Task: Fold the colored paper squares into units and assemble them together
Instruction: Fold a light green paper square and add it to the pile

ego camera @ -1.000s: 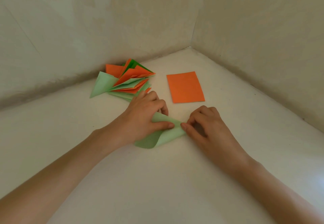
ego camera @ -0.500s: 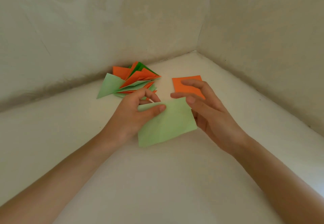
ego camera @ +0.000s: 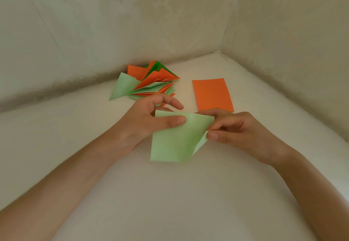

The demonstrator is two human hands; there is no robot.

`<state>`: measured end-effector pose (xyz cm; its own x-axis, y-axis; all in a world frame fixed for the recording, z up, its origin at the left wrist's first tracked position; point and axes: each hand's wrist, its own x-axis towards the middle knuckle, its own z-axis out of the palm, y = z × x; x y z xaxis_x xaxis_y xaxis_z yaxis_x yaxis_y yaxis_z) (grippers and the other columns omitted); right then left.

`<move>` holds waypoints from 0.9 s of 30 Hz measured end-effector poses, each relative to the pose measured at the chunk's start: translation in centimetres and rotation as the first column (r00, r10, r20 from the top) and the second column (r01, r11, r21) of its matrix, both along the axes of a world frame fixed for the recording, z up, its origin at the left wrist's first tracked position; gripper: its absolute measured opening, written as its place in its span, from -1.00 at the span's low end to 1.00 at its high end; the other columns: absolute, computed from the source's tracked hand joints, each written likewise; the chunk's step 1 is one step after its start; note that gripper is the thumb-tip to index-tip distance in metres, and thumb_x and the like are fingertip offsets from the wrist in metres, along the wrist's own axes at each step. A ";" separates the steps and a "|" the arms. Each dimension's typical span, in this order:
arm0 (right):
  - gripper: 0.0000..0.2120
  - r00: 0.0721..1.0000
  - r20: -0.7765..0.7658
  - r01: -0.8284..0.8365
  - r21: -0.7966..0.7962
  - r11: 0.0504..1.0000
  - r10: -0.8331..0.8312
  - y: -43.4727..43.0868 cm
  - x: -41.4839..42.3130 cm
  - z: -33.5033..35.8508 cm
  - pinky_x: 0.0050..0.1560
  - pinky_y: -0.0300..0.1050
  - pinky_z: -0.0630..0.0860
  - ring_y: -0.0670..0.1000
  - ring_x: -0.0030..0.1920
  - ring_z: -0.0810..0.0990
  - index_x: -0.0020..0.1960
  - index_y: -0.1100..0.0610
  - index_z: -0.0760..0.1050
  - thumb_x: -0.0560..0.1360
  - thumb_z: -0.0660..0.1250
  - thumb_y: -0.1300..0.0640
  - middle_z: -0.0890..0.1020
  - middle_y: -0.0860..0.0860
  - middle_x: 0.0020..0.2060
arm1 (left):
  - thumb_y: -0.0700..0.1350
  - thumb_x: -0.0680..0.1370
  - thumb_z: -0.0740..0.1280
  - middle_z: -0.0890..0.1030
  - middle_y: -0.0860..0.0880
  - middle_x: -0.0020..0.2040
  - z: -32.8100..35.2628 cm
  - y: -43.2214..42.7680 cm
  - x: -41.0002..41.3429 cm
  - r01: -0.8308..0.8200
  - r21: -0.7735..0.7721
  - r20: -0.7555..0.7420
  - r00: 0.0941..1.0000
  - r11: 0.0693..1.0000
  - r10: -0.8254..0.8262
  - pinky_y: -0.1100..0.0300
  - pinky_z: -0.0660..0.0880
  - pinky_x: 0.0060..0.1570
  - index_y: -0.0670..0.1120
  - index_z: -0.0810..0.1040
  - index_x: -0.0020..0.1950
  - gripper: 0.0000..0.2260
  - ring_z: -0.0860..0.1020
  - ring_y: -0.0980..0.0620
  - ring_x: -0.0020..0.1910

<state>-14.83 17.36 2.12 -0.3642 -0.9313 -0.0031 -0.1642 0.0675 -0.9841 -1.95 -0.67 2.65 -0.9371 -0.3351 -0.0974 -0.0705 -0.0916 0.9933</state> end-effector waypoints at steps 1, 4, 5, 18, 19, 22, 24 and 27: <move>-0.92 1.000 0.015 0.025 -0.011 1.000 -0.025 -0.1 0.1 0.0 0.04 -0.31 0.45 -0.08 0.02 0.58 -0.22 0.16 0.65 0.37 0.38 0.25 0.62 0.00 0.02 | -0.21 0.27 0.45 0.64 0.02 -0.28 0.1 0.0 0.0 0.016 0.052 -0.006 1.000 0.999 -0.016 0.28 0.56 -0.27 -0.08 0.57 -0.07 -0.75 0.62 0.09 -0.29; -0.93 0.991 -0.003 0.134 -0.063 0.989 -0.134 -0.5 0.6 -0.3 -0.08 -0.26 0.44 -0.06 -0.13 0.53 -0.30 0.12 0.61 0.37 0.40 0.18 0.57 0.01 -0.14 | -0.22 0.30 0.40 0.65 0.04 -0.25 0.1 0.4 0.0 0.037 0.185 -0.033 0.999 0.982 -0.031 0.28 0.55 -0.28 -0.08 0.57 -0.04 -0.75 0.63 0.11 -0.25; -0.92 0.986 -0.016 0.166 -0.080 0.983 -0.168 -0.6 0.9 -0.5 -0.11 -0.22 0.42 -0.04 -0.15 0.51 -0.30 0.11 0.60 0.36 0.43 0.14 0.56 -0.01 -0.16 | -0.22 0.32 0.38 0.66 0.04 -0.23 -0.1 0.7 0.0 0.035 0.200 -0.045 0.999 0.979 -0.027 0.29 0.54 -0.29 -0.08 0.57 -0.05 -0.77 0.63 0.11 -0.23; -0.91 0.873 -0.142 0.420 -0.267 0.868 -0.466 -1.8 3.3 -1.6 -0.22 -0.18 0.38 -0.14 -0.18 0.48 -0.27 0.09 0.56 0.40 0.39 0.13 0.51 -0.15 -0.23 | -0.16 0.30 0.44 0.63 0.10 -0.23 -1.3 2.0 0.2 0.002 -0.012 -0.120 0.993 1.000 -0.003 0.26 0.52 -0.26 0.17 0.60 -0.19 -0.77 0.58 0.15 -0.22; -0.91 0.871 -0.147 0.422 -0.268 0.866 -0.470 -1.7 3.3 -1.6 -0.22 -0.21 0.38 -0.15 -0.19 0.48 -0.27 0.10 0.57 0.41 0.38 0.14 0.51 -0.15 -0.23 | -0.18 0.29 0.45 0.63 0.11 -0.21 -1.3 2.0 0.1 0.016 -0.013 -0.112 0.994 1.000 -0.017 0.26 0.53 -0.24 0.16 0.60 -0.17 -0.75 0.59 0.16 -0.21; -0.90 0.854 -0.151 0.447 -0.278 0.850 -0.498 -1.6 3.1 -1.4 -0.22 -0.28 0.37 -0.17 -0.20 0.48 -0.28 0.12 0.56 0.41 0.37 0.16 0.52 -0.16 -0.23 | -0.25 0.29 0.44 0.67 0.10 -0.09 -1.2 1.9 0.1 0.087 -0.011 -0.100 0.991 0.996 -0.088 0.21 0.58 -0.13 0.07 0.57 -0.01 -0.65 0.63 0.14 -0.10; -0.90 0.839 -0.156 0.463 -0.299 0.834 -0.522 -1.6 3.0 -1.3 -0.23 -0.31 0.37 -0.17 -0.21 0.48 -0.28 0.13 0.55 0.42 0.37 0.17 0.53 -0.15 -0.24 | -0.29 0.30 0.43 0.68 0.08 -0.03 -1.1 1.8 0.1 0.132 -0.016 -0.082 0.988 0.991 -0.133 0.18 0.59 -0.07 0.03 0.53 0.08 -0.59 0.64 0.11 -0.04; -0.90 0.837 -0.164 0.457 -0.314 0.832 -0.522 -1.5 3.1 -1.3 -0.23 -0.27 0.39 -0.17 -0.20 0.49 -0.27 0.10 0.56 0.42 0.36 0.18 0.53 -0.13 -0.23 | -0.31 0.32 0.50 0.69 0.01 0.00 -0.8 1.5 0.2 0.215 0.013 -0.038 0.976 0.977 -0.214 0.19 0.59 -0.11 -0.04 0.52 0.14 -0.55 0.66 0.01 -0.05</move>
<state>-11.69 15.90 0.85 -0.7316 -0.5853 0.3496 -0.4023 -0.0433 -0.9145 -1.72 0.83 1.83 -0.9900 -0.1244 -0.0661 -0.0543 -0.0955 0.9939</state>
